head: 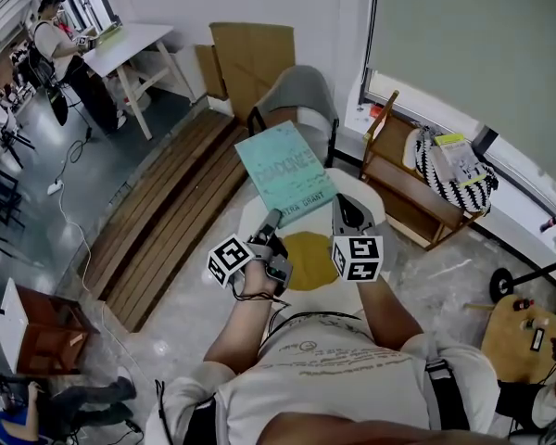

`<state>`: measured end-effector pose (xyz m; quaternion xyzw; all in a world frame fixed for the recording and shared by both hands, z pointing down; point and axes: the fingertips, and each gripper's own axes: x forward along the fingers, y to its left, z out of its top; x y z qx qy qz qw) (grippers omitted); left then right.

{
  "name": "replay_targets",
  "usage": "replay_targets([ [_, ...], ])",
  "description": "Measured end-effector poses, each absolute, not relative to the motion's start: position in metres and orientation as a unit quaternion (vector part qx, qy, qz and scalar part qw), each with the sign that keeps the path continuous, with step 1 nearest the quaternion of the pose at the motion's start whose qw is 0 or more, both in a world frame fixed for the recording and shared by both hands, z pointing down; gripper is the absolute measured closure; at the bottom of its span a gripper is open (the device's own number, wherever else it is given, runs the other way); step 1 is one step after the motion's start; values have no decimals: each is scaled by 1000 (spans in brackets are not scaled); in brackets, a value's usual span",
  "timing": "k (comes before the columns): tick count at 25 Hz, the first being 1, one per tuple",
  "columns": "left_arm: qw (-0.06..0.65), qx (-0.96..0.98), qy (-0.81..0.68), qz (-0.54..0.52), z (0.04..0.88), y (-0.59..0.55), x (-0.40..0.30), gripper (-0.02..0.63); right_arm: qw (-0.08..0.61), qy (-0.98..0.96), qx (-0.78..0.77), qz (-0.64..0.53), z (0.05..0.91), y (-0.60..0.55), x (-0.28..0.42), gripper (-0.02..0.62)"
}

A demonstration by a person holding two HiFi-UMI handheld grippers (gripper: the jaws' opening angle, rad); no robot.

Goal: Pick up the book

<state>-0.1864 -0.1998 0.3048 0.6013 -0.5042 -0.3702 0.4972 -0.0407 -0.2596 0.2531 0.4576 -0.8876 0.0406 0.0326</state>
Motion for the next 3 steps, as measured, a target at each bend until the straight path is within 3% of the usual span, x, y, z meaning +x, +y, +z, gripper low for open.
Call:
replay_targets([
  [3,496,602,-502,-373,302,-200,-188,434,32,-887,459,39,250,-259,-41,571],
])
